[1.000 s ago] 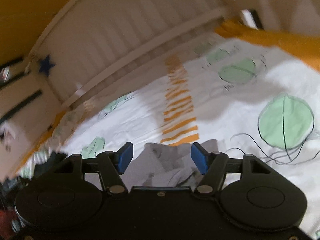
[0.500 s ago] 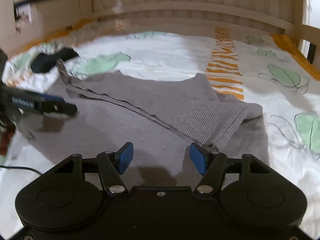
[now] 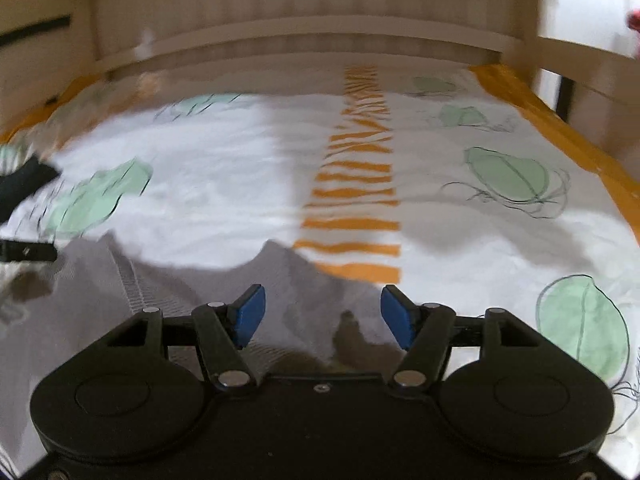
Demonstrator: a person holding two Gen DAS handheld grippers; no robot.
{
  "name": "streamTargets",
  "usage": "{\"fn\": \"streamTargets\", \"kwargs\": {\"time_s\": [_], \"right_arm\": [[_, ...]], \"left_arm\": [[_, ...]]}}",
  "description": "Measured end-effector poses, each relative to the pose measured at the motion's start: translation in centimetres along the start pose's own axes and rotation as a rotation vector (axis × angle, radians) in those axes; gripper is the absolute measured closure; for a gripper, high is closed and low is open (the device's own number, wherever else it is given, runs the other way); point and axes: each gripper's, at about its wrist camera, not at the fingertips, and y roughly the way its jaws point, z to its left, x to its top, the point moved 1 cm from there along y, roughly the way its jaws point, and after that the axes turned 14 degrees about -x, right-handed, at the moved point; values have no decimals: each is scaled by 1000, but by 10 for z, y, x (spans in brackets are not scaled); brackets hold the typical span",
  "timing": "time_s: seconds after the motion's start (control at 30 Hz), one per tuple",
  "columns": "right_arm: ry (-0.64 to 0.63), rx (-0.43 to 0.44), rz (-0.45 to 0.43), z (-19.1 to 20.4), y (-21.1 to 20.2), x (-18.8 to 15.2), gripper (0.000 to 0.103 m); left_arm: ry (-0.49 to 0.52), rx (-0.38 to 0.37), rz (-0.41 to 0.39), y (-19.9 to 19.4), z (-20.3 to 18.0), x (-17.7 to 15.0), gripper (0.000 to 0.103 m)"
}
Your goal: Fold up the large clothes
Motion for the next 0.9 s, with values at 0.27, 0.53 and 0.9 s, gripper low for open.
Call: {"fn": "streamTargets", "kwargs": {"time_s": [0.27, 0.53, 0.9], "right_arm": [[-3, 112, -65, -8, -63, -32, 35], [-103, 219, 68, 17, -54, -71, 35], [-69, 86, 20, 22, 18, -8, 35]], "left_arm": [[33, -75, 72, -29, -20, -46, 16], [92, -58, 89, -12, -22, -84, 1], [77, -24, 80, -6, -26, -86, 0]]}}
